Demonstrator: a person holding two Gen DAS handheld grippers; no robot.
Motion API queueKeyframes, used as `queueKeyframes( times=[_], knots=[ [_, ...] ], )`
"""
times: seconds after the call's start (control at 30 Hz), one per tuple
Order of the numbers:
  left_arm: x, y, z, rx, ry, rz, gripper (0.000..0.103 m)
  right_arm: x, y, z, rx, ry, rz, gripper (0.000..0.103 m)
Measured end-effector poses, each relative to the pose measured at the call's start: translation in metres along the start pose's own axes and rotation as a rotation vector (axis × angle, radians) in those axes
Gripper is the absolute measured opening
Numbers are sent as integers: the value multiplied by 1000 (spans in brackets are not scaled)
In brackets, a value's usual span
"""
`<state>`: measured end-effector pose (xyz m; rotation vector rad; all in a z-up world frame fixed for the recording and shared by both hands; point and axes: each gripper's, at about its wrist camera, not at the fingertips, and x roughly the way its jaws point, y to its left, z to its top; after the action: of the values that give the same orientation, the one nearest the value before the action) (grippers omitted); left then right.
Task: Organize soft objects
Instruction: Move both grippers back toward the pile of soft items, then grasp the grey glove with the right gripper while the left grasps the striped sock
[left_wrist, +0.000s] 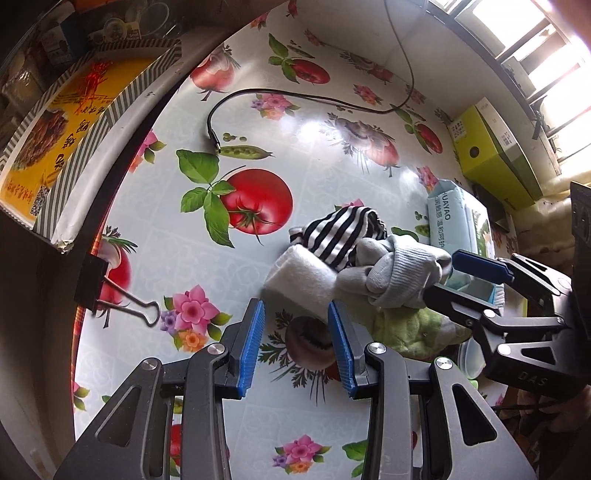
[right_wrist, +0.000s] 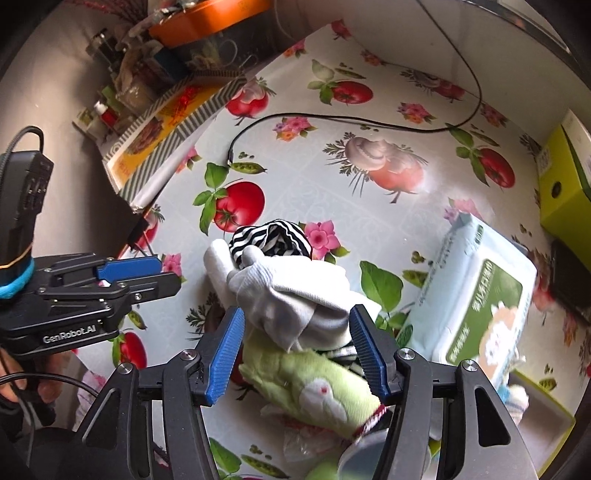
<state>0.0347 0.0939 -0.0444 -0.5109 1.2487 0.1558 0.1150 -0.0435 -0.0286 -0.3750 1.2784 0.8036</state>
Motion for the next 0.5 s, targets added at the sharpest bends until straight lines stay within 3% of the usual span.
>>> queueKeyframes(
  times=[0.33,0.5],
  knots=[
    [7,6,12,-16,5,-22,37,4,0,15,-114,13,-26,60],
    [10,6,20,-15,5,-31,37,16,6,20,-215,77,0,60]
  ],
)
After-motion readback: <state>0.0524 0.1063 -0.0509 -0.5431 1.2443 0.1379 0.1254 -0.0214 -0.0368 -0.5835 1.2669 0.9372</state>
